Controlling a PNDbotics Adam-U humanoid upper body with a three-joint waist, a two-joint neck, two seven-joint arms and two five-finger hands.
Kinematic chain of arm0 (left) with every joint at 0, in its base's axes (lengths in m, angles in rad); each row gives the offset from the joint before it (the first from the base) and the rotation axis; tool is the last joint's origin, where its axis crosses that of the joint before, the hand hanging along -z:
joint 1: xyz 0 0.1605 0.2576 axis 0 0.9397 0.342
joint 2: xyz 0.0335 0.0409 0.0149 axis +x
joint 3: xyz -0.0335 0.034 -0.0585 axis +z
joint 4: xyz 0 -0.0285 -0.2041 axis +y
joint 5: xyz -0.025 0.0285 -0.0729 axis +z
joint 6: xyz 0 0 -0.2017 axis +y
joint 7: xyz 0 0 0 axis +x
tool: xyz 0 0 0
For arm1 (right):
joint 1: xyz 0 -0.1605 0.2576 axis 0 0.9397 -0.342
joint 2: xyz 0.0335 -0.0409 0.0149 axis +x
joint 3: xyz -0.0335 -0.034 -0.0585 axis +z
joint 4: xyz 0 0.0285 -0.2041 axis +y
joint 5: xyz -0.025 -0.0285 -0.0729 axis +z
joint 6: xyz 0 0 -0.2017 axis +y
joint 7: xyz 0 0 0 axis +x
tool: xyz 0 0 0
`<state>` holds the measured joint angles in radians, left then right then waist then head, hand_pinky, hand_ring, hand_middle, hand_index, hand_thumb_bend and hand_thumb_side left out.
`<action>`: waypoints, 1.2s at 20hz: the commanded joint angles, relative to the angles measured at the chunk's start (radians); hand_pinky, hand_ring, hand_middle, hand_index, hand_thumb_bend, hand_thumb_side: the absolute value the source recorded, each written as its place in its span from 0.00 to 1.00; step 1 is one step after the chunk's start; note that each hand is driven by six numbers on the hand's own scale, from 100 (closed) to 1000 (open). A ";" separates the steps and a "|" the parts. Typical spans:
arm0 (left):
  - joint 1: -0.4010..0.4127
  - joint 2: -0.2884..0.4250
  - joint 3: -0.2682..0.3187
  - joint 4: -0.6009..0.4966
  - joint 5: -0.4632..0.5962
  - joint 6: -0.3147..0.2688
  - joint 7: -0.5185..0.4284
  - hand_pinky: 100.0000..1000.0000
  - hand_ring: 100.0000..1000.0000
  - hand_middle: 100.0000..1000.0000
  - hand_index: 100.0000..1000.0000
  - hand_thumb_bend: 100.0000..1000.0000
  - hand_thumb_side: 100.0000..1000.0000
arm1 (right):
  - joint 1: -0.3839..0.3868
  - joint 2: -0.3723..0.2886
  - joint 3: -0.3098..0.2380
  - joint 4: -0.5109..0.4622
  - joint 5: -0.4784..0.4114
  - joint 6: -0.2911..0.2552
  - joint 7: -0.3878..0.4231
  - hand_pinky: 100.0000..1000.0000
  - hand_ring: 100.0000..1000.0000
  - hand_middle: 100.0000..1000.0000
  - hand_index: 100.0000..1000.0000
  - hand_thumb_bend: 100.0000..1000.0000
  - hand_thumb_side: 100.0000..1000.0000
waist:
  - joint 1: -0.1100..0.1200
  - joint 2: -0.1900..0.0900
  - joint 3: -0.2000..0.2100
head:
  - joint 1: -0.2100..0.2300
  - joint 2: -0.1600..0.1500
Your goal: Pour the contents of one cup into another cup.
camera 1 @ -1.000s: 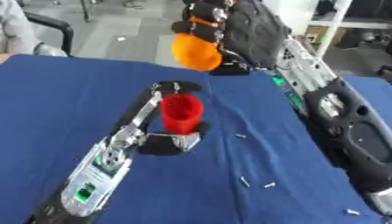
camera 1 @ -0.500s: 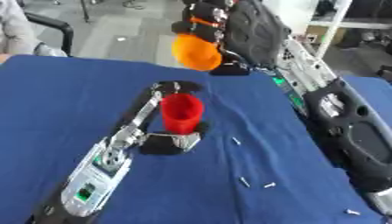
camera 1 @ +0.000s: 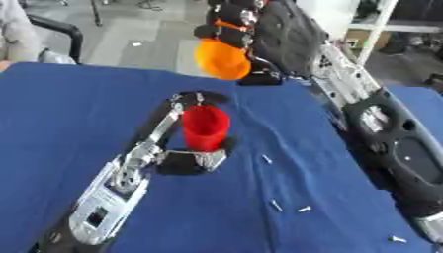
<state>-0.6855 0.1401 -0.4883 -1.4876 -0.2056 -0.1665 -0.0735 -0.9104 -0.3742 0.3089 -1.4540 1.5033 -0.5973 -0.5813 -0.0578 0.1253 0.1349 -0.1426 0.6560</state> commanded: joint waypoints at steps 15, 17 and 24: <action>-0.004 0.013 0.006 0.013 -0.040 -0.006 0.027 0.12 0.39 0.45 0.77 0.07 0.05 | -0.002 -0.028 -0.028 0.021 -0.053 -0.005 0.015 0.69 0.63 0.44 0.64 0.04 0.19 | 0.008 -0.015 -0.009 | 0.002 -0.007; 0.006 0.021 0.010 0.041 -0.065 -0.012 0.046 0.12 0.39 0.45 0.77 0.09 0.05 | 0.006 -0.033 -0.030 0.016 -0.081 -0.004 0.025 0.67 0.63 0.42 0.63 0.05 0.19 | 0.008 -0.014 -0.011 | 0.001 -0.007; 0.044 0.027 0.057 0.193 -0.168 -0.071 0.150 0.13 0.40 0.45 0.77 0.19 0.09 | 0.035 -0.044 -0.032 -0.018 -0.192 0.001 0.067 0.64 0.63 0.38 0.61 0.07 0.20 | 0.007 -0.012 -0.014 | 0.001 -0.007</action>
<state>-0.6281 0.1505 -0.4513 -1.3058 -0.3551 -0.2267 0.0550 -0.8606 -0.3894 0.2903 -1.4477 1.3369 -0.5929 -0.5199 -0.0532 0.1269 0.1231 -0.1424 0.6560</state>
